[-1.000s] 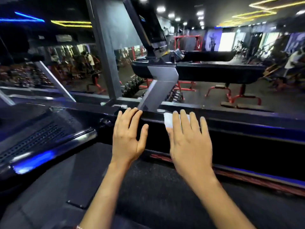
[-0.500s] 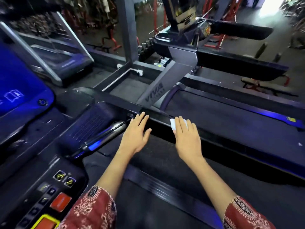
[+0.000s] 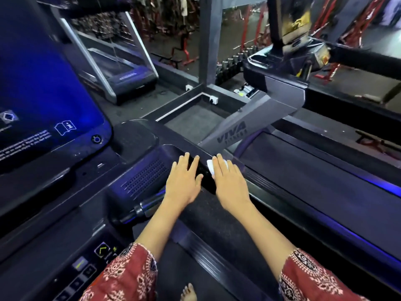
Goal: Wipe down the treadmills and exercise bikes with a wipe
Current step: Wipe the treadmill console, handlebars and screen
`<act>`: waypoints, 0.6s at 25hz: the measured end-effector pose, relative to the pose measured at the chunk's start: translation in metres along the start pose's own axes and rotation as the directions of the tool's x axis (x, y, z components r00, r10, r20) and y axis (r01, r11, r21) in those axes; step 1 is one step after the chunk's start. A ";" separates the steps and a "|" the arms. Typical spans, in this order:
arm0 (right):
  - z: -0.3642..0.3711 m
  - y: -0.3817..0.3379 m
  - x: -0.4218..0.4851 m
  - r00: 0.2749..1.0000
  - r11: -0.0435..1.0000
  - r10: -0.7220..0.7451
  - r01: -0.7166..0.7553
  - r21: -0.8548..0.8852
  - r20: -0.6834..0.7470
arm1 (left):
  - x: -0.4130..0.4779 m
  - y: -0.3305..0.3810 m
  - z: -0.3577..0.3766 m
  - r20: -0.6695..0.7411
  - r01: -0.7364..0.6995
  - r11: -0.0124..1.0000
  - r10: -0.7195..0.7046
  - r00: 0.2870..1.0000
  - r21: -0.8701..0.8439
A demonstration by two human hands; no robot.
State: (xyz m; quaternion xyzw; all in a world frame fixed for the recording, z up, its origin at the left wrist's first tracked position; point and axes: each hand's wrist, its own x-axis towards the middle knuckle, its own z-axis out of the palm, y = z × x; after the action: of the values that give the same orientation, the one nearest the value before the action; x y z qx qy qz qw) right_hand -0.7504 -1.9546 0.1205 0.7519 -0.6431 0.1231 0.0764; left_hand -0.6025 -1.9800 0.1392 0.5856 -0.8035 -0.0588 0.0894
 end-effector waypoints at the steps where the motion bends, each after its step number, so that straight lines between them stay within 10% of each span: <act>1: 0.003 -0.003 0.010 1.000 1.000 -0.021 0.021 0.016 0.003 | 0.005 -0.006 -0.004 0.016 0.023 0.999 -0.024 1.000 0.026; 15: 0.041 -0.057 0.135 0.935 0.938 -0.345 0.338 0.082 0.087 | -0.010 -0.075 -0.019 -0.110 0.309 0.951 -0.305 0.946 0.026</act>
State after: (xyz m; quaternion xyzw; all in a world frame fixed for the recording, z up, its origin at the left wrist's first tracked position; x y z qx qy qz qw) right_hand -0.6711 -2.0844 0.1224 0.8594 -0.5015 0.0911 0.0397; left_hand -0.5254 -1.9937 0.1417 0.7077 -0.6977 -0.0238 0.1085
